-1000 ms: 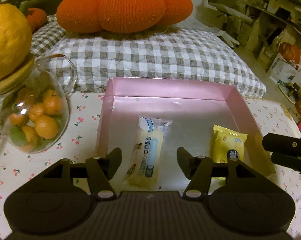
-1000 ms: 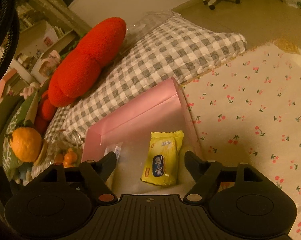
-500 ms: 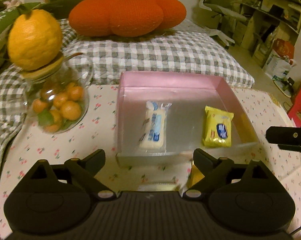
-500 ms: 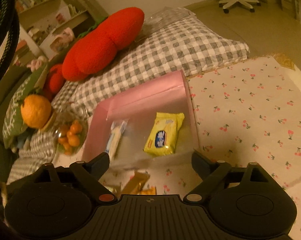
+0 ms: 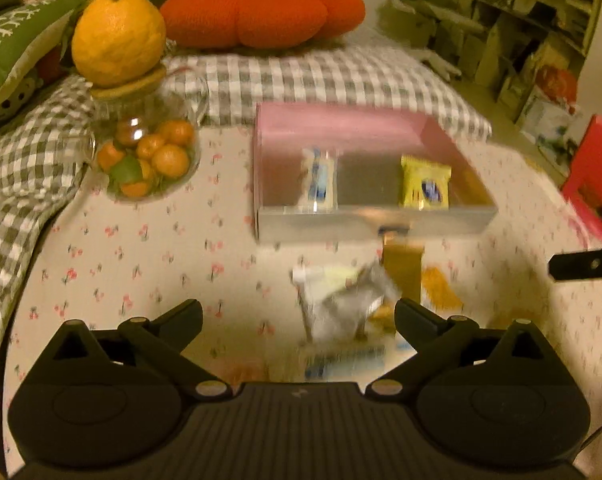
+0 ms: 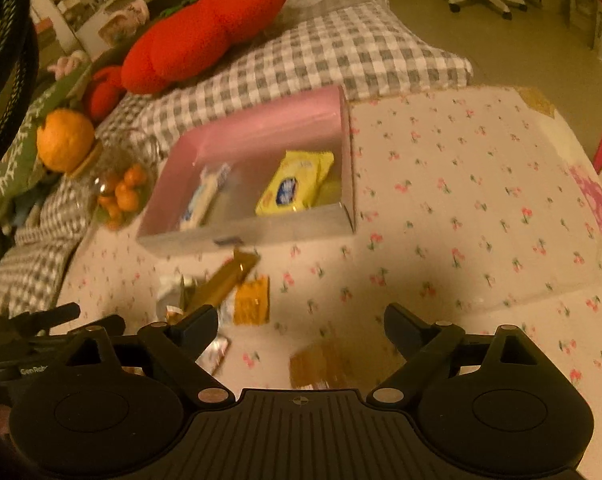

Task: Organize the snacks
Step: 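Open both tools and withdraw them from the box, then grasp the red candy packet with left tool while right tool grasps another red packet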

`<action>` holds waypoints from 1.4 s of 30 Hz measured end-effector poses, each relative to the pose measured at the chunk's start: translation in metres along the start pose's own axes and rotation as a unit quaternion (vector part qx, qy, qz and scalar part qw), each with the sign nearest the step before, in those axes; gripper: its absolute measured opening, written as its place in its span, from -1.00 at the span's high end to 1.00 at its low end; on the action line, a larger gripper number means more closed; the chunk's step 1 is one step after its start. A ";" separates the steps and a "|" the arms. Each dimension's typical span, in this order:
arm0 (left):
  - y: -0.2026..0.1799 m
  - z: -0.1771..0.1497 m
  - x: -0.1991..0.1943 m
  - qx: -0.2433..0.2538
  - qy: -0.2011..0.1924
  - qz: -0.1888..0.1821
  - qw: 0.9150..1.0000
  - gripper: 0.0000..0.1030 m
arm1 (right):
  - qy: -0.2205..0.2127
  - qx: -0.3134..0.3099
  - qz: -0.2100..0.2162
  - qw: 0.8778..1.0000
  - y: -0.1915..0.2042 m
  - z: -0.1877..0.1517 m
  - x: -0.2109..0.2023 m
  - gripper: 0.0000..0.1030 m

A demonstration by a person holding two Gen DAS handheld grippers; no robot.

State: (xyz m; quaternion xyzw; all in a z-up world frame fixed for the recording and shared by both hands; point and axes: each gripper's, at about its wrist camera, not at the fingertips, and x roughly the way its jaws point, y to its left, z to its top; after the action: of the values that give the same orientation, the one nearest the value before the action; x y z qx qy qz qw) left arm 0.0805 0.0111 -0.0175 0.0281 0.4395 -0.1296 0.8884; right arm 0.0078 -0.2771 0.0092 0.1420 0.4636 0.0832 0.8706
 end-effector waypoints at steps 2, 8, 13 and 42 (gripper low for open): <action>-0.001 -0.005 -0.002 0.017 0.005 -0.004 1.000 -0.99 | 0.005 0.000 0.001 1.000 -0.002 -0.007 -0.003 -0.79; 0.003 -0.025 -0.011 0.034 0.014 -0.019 0.999 -0.99 | 0.022 -0.006 -0.011 1.000 -0.007 -0.029 -0.004 -0.79; -0.003 -0.041 -0.016 0.056 0.023 -0.044 0.997 -0.95 | 0.046 0.000 -0.008 0.999 -0.010 -0.043 0.000 -0.79; -0.030 -0.075 0.007 0.144 0.058 -0.057 0.986 -0.01 | 0.093 -0.037 -0.033 0.994 0.006 -0.074 0.024 -0.79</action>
State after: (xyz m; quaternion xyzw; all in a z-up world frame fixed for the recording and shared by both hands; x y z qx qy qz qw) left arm 0.0188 -0.0067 -0.0668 0.1376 0.4680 -0.2403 0.8392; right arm -0.0401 -0.2524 -0.0473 0.0859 0.5433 0.0848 0.8308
